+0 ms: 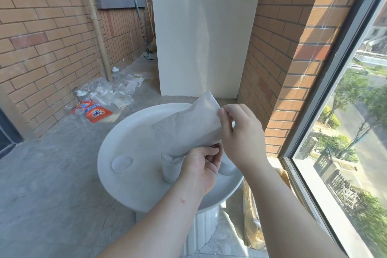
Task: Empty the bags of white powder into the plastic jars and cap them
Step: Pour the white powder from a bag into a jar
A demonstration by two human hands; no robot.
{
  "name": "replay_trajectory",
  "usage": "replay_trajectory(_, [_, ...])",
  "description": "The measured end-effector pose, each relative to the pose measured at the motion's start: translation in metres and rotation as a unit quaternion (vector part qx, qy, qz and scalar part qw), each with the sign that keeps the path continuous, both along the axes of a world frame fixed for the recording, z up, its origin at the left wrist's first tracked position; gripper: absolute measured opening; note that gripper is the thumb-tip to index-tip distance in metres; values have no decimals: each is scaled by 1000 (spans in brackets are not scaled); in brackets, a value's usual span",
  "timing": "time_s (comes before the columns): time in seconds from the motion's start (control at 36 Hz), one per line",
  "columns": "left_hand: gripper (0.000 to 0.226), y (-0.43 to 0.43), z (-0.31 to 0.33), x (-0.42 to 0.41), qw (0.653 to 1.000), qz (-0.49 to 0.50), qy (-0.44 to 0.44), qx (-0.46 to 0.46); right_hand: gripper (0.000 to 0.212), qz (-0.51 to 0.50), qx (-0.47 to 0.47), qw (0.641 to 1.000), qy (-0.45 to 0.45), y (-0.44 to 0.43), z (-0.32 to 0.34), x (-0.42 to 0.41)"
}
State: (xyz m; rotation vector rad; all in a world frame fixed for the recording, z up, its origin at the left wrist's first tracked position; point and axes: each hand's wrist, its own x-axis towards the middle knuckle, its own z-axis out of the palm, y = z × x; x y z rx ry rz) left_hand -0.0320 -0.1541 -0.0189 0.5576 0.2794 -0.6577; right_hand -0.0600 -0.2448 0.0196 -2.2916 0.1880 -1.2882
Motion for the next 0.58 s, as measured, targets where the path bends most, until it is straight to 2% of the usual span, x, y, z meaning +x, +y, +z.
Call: replay_trajectory(0.58, [32,-1,0,-1,1000,-2,-1,6,26,0,0,1000,-3,1,2,2])
